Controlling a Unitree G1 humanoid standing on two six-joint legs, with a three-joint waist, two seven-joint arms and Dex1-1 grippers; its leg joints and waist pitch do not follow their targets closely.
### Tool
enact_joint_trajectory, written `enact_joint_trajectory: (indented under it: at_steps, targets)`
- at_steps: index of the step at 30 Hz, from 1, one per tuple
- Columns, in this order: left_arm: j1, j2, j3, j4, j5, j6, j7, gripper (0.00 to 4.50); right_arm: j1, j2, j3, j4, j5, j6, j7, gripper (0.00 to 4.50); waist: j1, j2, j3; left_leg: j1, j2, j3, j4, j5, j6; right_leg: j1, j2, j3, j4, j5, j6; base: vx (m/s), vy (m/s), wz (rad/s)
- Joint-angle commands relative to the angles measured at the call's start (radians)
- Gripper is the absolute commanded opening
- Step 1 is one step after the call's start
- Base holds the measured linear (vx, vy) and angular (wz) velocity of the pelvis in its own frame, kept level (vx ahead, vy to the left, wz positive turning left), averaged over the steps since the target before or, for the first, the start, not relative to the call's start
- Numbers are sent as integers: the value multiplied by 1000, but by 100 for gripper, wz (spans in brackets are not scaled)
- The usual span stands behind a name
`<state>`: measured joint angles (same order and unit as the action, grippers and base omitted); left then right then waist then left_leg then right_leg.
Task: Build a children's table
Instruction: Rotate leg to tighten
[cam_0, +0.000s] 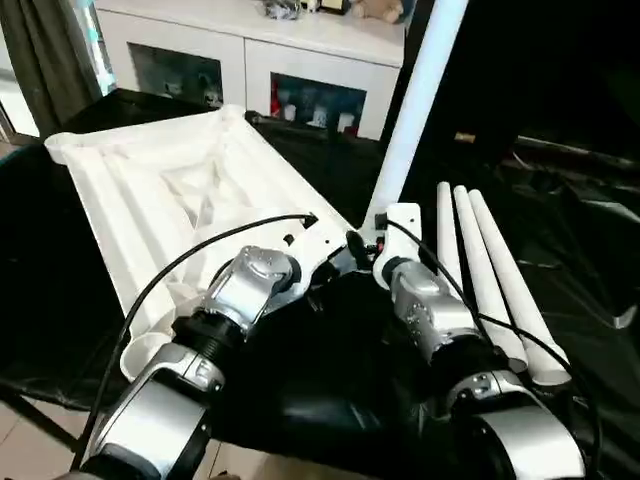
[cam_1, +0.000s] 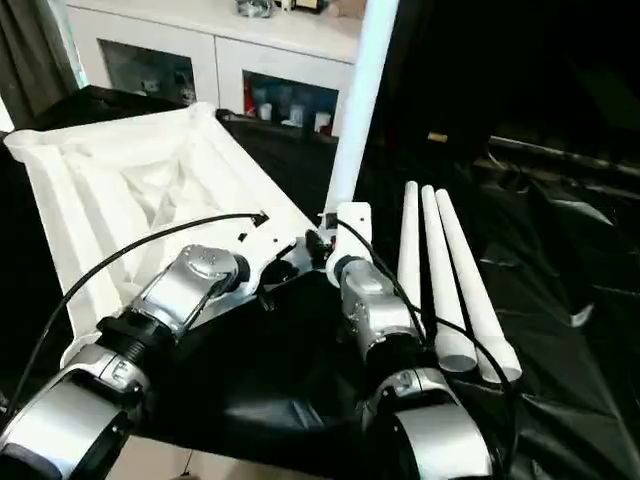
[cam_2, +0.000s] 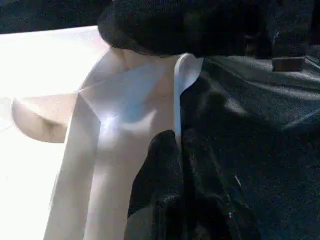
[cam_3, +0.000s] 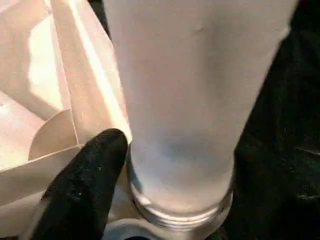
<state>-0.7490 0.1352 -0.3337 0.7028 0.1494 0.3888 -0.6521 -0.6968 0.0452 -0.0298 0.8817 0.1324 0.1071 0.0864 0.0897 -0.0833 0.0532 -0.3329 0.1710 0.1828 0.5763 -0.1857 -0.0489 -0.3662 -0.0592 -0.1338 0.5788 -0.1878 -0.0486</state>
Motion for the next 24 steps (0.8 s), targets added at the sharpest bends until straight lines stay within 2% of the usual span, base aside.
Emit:
enact_joint_trajectory:
  at_steps: [1,5,6,7,9,11,13,14,15,17,19,21,23,24]
  targets:
    - [10,3,-30,34,21,-1,-6,0,2,2,35,14,-12,11,50,379,2,18,-49,6,86,-44,-81,-291,-24,24,-138,89,-84,-361,-92,0,0,0]
    - [42,48,-46,-10,15,-45,-87,0,47,-64,71,-91,-23,21,172,384,8,17,-49,1,87,-39,-80,-235,-3,30,-138,92,-77,-290,-107,0,0,0]
    - [57,67,-49,-26,13,-55,-115,0,74,-95,86,-148,-23,35,223,384,11,15,-52,1,88,-37,-78,-208,8,35,-137,93,-71,-251,-112,0,0,0]
    - [66,79,-53,-37,13,-71,-132,0,90,-113,93,-182,-21,43,250,384,10,17,-53,0,87,-35,-77,-185,15,34,-135,93,-66,-219,-124,0,0,0]
    - [84,101,-55,-58,5,-80,-169,0,126,-160,113,-253,-24,65,305,384,14,13,-57,-4,85,-33,-74,-145,31,40,-134,92,-60,-172,-131,0,0,0]
    - [89,110,-58,-63,4,-88,-181,0,139,-176,119,-278,-26,72,330,384,17,13,-57,-5,84,-32,-72,-123,40,40,-133,92,-58,-148,-132,0,0,0]
    - [110,145,-63,-98,-9,-121,-241,0,190,-243,148,-387,-10,110,442,384,20,15,-57,-6,86,-32,-72,-115,48,41,-130,89,-57,-138,-137,0,0,0]
    - [110,145,-63,-98,-9,-121,-241,0,190,-243,148,-387,-10,110,442,384,21,14,-57,-6,87,-32,-72,-112,51,41,-129,89,-56,-132,-135,0,0,0]
    - [130,170,-66,-139,-29,-147,-303,0,225,-291,173,-470,6,140,526,384,22,15,-54,-6,88,-33,-73,-118,54,40,-128,89,-57,-135,-135,0,0,0]
    - [141,183,-71,-162,-37,-171,-333,0,241,-315,186,-511,16,155,569,384,25,14,-54,-5,90,-32,-73,-131,57,41,-130,90,-60,-151,-128,0,0,0]
    - [160,201,-72,-206,-65,-191,-389,0,256,-342,199,-552,19,172,605,384,26,14,-49,-3,86,-31,-76,-165,42,36,-130,89,-70,-241,-118,0,0,0]
    - [182,229,-83,-260,-81,-195,-444,0,271,-374,213,-595,24,194,645,384,26,14,-48,-2,89,-33,-78,-181,33,34,-131,89,-74,-271,-114,0,0,0]
    - [188,239,-87,-276,-83,-193,-459,0,275,-384,218,-607,26,200,658,384,27,14,-48,0,90,-32,-78,-185,27,32,-131,91,-73,-278,-113,0,0,0]
    - [201,261,-91,-307,-87,-202,-489,0,290,-407,230,-643,28,221,696,384,30,15,-48,6,89,-29,-77,-189,25,26,-126,92,-72,-268,-117,0,0,0]
